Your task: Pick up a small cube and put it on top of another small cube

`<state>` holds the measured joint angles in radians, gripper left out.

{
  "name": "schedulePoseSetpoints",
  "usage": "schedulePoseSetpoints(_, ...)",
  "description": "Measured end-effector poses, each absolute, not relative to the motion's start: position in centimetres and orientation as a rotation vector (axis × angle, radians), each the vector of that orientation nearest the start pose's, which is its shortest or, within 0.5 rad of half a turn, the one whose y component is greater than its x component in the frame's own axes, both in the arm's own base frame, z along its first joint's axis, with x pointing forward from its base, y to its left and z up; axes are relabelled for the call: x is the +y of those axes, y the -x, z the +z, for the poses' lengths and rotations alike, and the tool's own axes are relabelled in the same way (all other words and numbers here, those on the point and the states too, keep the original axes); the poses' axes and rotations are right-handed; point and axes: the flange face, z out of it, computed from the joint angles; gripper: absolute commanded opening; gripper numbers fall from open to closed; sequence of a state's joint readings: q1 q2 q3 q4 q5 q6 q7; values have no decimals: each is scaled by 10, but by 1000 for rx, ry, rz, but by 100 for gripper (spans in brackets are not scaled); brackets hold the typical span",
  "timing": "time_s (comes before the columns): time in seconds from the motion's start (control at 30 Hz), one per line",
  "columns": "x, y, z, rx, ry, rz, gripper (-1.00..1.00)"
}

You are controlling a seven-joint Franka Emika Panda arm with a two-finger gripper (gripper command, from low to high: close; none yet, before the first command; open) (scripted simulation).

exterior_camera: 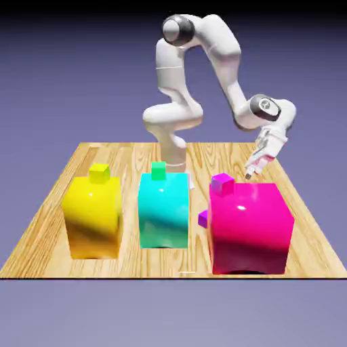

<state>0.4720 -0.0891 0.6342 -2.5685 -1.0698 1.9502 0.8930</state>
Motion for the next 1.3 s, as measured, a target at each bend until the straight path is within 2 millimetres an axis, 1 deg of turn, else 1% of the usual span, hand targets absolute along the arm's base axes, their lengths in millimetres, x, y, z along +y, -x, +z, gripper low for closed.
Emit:
schedulePoseSetpoints(0.03, 338, -225, 272, 1027, -1868, 571, 0)
schedulePoseSetpoints(0.1, 337, -216, 252, 1102, -1730, 559, 0)
schedulePoseSetpoints(0.13, 342, -203, 242, 1158, -1651, 573, 0)
schedulePoseSetpoints(0.23, 344, -183, 214, 1268, -1454, 583, 0)
schedulePoseSetpoints(0.27, 324, -187, 192, 1303, -1450, 481, 0)
schedulePoseSetpoints(0.33, 277, -189, 151, 1368, -1459, 247, 0)
schedulePoseSetpoints(0.4, 228, -180, 115, 1426, -1468, 11, 0)
schedulePoseSetpoints(0.43, 223, -179, 112, 1432, -1469, -16, 0)
schedulePoseSetpoints(0.47, 223, -179, 112, 1432, -1469, -16, 0)
schedulePoseSetpoints(0.6, 198, -204, 77, 1431, -1470, -16, 0)
schedulePoseSetpoints(0.63, 191, -209, 69, 1432, -1469, -16, -100)
schedulePoseSetpoints(0.7, 191, -209, 69, 1431, -1470, -17, -100)
schedulePoseSetpoints(0.87, 223, -180, 112, 1426, -1478, -18, -100)
schedulePoseSetpoints(0.9, 232, -195, 121, 1361, -1569, -11, -100)
schedulePoseSetpoints(0.93, 242, -202, 125, 1337, -1625, -25, -100)
schedulePoseSetpoints(1.27, 352, -196, 129, 1545, -1902, -321, -100)
schedulePoseSetpoints(1.3, 361, -200, 132, 1565, -1930, -340, -100)
